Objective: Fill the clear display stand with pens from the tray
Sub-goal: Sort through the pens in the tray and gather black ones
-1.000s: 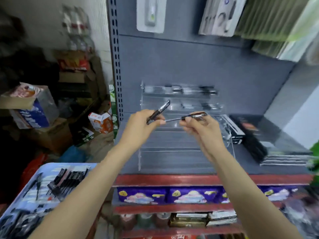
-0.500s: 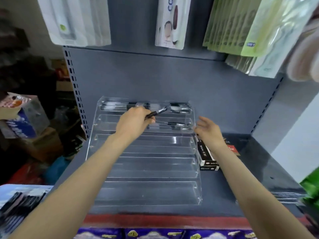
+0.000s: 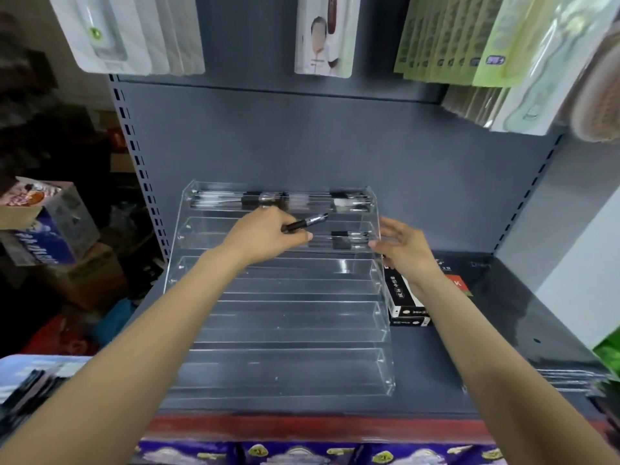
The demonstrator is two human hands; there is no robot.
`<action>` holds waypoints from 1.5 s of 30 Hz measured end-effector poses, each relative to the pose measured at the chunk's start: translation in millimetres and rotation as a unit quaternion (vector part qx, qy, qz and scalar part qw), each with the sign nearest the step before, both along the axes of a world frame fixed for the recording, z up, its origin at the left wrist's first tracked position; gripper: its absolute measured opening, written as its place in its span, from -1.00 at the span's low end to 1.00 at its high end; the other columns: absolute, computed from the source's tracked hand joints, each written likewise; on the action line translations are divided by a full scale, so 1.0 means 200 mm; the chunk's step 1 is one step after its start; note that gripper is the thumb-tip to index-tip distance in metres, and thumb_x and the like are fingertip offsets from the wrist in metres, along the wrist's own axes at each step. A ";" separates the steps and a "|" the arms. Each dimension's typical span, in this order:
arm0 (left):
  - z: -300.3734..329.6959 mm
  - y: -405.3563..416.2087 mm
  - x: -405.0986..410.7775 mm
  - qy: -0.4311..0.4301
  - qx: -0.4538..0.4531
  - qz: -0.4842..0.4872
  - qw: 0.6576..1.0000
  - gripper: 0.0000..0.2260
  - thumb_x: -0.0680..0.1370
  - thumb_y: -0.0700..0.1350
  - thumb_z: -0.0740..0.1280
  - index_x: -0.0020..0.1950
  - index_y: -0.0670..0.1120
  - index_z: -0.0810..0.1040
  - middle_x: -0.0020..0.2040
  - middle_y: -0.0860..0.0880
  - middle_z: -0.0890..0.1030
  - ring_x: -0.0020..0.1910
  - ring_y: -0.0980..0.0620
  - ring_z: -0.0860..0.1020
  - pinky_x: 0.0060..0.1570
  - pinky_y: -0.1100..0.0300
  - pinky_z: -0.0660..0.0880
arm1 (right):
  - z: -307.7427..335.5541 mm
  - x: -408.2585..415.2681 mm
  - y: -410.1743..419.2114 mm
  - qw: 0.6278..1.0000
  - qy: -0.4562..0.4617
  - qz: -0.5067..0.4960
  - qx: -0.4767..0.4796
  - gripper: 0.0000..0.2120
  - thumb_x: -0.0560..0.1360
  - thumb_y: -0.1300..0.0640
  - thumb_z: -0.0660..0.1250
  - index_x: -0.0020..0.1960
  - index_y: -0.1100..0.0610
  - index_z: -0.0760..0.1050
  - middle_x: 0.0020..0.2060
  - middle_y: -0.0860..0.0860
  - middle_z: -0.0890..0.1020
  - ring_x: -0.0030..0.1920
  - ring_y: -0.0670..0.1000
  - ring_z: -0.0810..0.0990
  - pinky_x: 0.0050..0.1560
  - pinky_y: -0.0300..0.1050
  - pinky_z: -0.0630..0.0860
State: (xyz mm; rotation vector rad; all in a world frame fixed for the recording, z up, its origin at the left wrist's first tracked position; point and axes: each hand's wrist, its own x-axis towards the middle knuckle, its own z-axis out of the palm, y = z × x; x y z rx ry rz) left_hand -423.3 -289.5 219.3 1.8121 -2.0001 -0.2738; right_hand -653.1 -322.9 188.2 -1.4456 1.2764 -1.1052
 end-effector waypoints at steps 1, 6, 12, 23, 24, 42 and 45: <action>0.00 0.01 0.00 -0.009 0.005 -0.003 1.000 -0.60 0.49 0.21 0.28 -0.44 0.02 0.34 -0.48 0.04 0.37 -0.45 0.06 0.39 -0.43 0.18 0.22 | 0.00 0.00 0.00 1.000 0.001 -0.001 0.000 -0.52 0.48 0.37 0.32 0.35 0.12 0.39 0.20 0.04 0.55 0.18 0.10 0.56 0.23 0.13 0.49; -0.02 0.03 -0.02 -0.030 -0.030 -0.006 0.999 -0.67 0.60 0.11 0.10 -0.18 -0.01 0.55 -0.20 -0.01 0.53 -0.18 -0.06 0.50 -0.28 0.13 0.30 | 0.00 0.01 0.03 1.000 0.007 -0.010 0.008 -0.53 0.49 0.34 0.32 0.36 0.12 0.37 0.15 -0.04 0.54 0.18 0.07 0.56 0.23 0.10 0.48; 0.02 0.00 -0.07 -0.064 -0.025 -0.079 0.994 -0.71 0.63 -0.10 0.03 0.24 -0.10 0.46 0.01 -0.03 0.38 0.12 -0.11 0.46 0.01 0.08 0.38 | 0.01 0.01 0.06 1.000 0.000 -0.007 0.014 -0.55 0.49 0.32 0.32 0.36 0.13 0.38 0.23 0.03 0.54 0.20 0.07 0.54 0.24 0.09 0.48; 0.01 -0.16 -0.24 -0.031 -0.081 -0.047 0.995 -0.90 0.54 -0.15 0.31 0.04 -0.05 0.56 0.01 -0.04 0.62 0.04 -0.04 0.53 -0.05 0.12 0.44 | -0.01 0.00 0.07 1.000 -0.010 -0.005 0.011 -0.62 0.49 0.31 0.34 0.28 0.13 0.43 0.11 -0.03 0.54 0.07 0.00 0.56 0.17 0.04 0.52; 0.01 -0.17 -0.25 -0.046 -0.093 -0.044 0.994 -0.89 0.54 -0.14 0.32 0.05 -0.05 0.56 0.00 -0.05 0.62 0.04 -0.05 0.53 -0.05 0.12 0.43 | -0.01 0.00 0.07 1.000 -0.013 -0.005 0.012 -0.62 0.49 0.31 0.34 0.28 0.12 0.43 0.10 -0.03 0.54 0.07 0.00 0.56 0.15 0.02 0.52; -0.04 -0.05 0.02 0.040 -0.059 0.137 0.988 -0.89 0.49 -0.08 0.39 -0.09 -0.11 0.62 -0.10 -0.11 0.63 -0.06 -0.13 0.56 -0.09 0.06 0.51 | -0.01 -0.01 0.06 0.999 -0.027 0.003 0.020 -0.59 0.48 0.31 0.35 0.30 0.12 0.43 0.22 0.05 0.54 0.16 0.05 0.55 0.19 0.01 0.50; -0.04 -0.08 0.02 0.068 -0.023 0.155 0.985 -0.90 0.49 -0.12 0.39 -0.11 -0.13 0.65 -0.06 -0.15 0.64 -0.01 -0.14 0.56 -0.09 0.08 0.48 | -0.01 -0.01 0.06 0.999 -0.026 0.001 0.021 -0.60 0.48 0.31 0.35 0.30 0.12 0.43 0.23 0.06 0.54 0.19 0.06 0.55 0.19 0.01 0.50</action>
